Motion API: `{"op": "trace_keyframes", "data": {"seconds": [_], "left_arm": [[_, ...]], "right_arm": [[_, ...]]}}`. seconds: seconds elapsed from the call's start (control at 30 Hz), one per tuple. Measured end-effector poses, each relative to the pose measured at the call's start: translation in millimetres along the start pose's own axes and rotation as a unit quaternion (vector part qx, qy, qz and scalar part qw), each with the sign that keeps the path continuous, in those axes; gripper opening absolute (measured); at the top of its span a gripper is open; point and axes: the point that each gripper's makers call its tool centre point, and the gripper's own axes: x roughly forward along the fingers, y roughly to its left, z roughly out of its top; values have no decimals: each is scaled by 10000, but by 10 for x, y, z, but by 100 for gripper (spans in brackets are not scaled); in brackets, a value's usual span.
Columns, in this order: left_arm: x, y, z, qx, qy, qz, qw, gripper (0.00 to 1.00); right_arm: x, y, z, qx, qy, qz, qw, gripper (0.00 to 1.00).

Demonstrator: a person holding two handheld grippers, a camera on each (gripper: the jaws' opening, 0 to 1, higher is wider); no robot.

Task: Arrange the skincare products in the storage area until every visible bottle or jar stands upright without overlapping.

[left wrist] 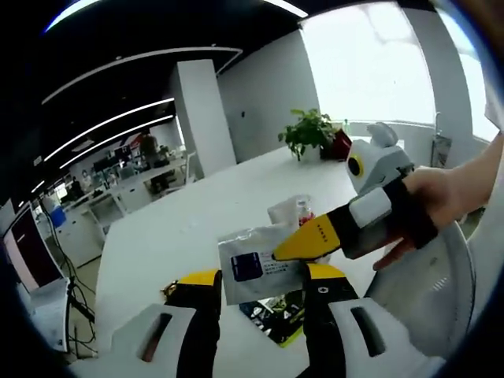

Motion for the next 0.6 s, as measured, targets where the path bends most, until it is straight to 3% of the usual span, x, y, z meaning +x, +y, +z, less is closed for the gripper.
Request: {"op": "trace_keyframes", "data": {"seconds": [0.2, 0.33, 0.6], "left_arm": [[10, -49, 6, -19, -18, -80, 10000, 40], [9, -67, 6, -31, -22, -103, 9999, 40], [10, -73, 3, -27, -21, -134, 9999, 37]], "right_arm": [[-19, 23, 42, 60, -101, 69, 9999, 16], [-39, 59, 68, 39, -195, 163, 9997, 3], [-59, 100, 93, -1, -244, 268, 9993, 1]]}}
